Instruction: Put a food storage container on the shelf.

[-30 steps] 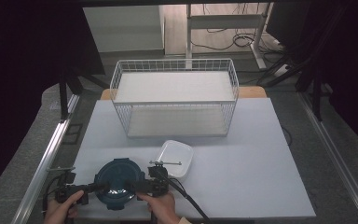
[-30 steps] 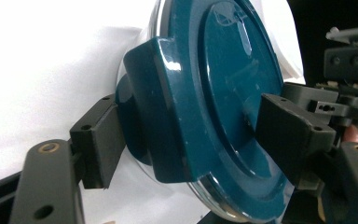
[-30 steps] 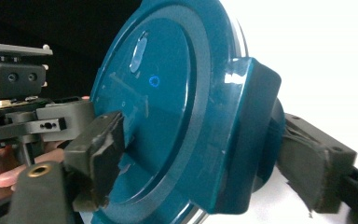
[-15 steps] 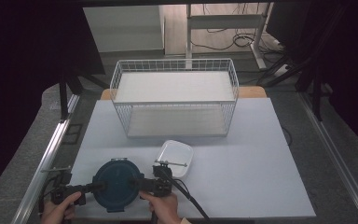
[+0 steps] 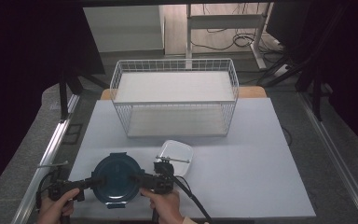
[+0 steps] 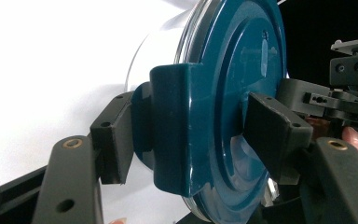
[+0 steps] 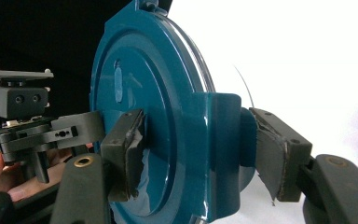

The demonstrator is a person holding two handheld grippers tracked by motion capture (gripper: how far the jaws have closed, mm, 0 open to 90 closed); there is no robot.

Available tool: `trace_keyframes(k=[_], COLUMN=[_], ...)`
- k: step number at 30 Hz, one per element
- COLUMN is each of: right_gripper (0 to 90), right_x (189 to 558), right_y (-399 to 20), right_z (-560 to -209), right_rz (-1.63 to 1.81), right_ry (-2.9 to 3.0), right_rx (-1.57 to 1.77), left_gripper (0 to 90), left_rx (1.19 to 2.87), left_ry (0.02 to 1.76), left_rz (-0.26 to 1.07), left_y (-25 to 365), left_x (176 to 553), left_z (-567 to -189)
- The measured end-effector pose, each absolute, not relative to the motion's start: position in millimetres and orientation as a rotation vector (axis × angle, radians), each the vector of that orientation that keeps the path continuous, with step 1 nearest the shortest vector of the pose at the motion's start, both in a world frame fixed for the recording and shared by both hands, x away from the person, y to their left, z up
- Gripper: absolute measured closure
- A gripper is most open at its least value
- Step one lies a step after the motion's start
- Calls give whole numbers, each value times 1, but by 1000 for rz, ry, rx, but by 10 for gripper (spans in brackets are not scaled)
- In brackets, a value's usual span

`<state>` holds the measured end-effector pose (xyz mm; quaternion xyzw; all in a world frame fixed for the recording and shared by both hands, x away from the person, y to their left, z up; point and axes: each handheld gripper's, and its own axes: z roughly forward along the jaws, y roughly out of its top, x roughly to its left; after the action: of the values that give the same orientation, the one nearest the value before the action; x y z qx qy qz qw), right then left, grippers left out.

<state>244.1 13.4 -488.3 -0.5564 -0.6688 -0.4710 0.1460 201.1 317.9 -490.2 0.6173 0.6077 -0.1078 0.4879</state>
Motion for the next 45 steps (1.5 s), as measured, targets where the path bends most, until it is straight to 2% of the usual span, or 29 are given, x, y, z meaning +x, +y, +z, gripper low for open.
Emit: trace_keyframes(k=[14, 45], right_gripper=[391, 392], right_x=[264, 307], right_y=[-22, -87], right_z=[-441, -386], right_rz=[-1452, -1509], right_ry=[-1972, -2028], right_rx=[-1571, -1565], left_gripper=[370, 369], left_rx=[1529, 1624], left_ry=[1390, 1291], left_rz=[-213, -232], left_y=[284, 221], left_x=[228, 291], left_z=[-447, -392])
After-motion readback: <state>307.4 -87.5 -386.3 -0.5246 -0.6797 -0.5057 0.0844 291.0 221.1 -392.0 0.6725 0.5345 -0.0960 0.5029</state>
